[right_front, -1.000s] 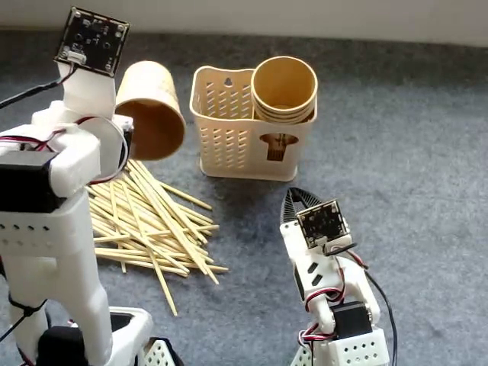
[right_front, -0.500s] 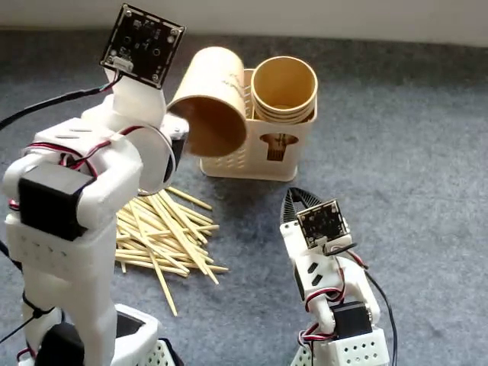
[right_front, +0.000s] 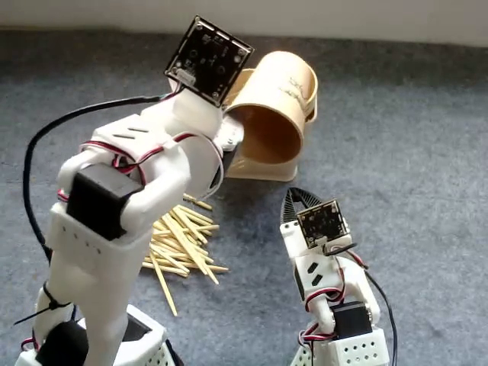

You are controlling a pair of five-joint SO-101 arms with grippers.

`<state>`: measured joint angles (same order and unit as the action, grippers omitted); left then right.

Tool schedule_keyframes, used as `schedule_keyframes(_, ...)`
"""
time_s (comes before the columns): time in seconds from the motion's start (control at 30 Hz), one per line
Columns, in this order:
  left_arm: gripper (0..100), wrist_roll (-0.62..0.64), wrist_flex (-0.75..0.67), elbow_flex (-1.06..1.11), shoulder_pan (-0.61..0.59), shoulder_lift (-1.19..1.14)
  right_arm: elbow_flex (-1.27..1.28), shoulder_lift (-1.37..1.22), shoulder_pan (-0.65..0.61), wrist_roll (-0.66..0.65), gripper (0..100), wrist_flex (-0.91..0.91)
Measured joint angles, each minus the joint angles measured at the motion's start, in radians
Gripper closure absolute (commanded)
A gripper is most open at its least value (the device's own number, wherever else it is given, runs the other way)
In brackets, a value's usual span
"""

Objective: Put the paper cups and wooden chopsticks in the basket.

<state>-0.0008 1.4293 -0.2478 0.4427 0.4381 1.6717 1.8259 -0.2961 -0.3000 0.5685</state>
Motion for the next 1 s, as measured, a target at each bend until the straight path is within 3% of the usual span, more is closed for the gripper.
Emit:
schedule_keyframes(0.23,99,0.0,-0.137,0.1,-0.002,0.0,0.0,0.0,0.0,0.0,99.2,0.0)
schedule_keyframes(0.63,91,0.0,-0.164,0.158,-0.003,-0.002,0.0,0.0,0.0,0.0,99.2,0.0)
schedule_keyframes(1.0,89,0.0,-0.371,0.252,-0.057,-0.002,0.0,0.0,0.0,0.0,99.2,0.0)
